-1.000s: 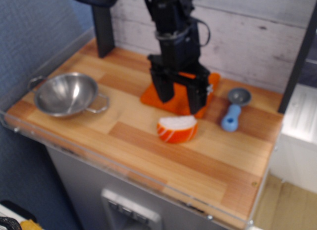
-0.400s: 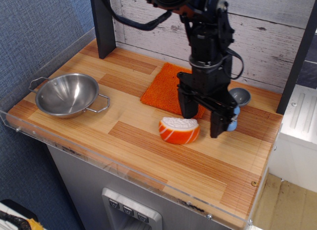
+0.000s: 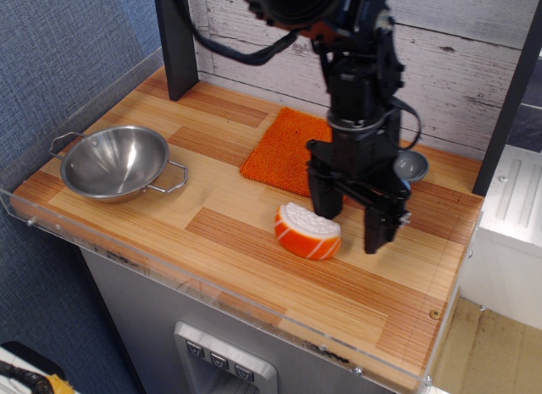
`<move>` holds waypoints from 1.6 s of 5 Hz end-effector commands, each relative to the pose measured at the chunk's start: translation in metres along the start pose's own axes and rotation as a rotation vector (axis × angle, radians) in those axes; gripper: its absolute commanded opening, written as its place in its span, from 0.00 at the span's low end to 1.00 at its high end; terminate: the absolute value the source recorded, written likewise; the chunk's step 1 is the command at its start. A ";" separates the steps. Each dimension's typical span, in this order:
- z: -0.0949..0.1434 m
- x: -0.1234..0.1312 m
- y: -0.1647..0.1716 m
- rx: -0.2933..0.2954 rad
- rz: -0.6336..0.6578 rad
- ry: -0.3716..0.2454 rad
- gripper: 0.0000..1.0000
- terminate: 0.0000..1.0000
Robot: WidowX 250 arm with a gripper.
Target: Put the sushi into the bowl.
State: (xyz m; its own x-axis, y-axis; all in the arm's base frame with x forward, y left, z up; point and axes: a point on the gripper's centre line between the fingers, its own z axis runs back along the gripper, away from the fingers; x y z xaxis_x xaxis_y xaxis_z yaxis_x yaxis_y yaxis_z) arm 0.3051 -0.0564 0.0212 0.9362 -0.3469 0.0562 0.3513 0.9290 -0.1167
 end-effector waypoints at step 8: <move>0.017 -0.036 0.019 -0.054 -0.018 -0.033 0.00 0.00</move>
State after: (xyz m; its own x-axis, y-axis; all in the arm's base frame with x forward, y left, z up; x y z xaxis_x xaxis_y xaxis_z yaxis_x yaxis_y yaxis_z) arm 0.2724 -0.0273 0.0230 0.9314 -0.3600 0.0545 0.3636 0.9127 -0.1865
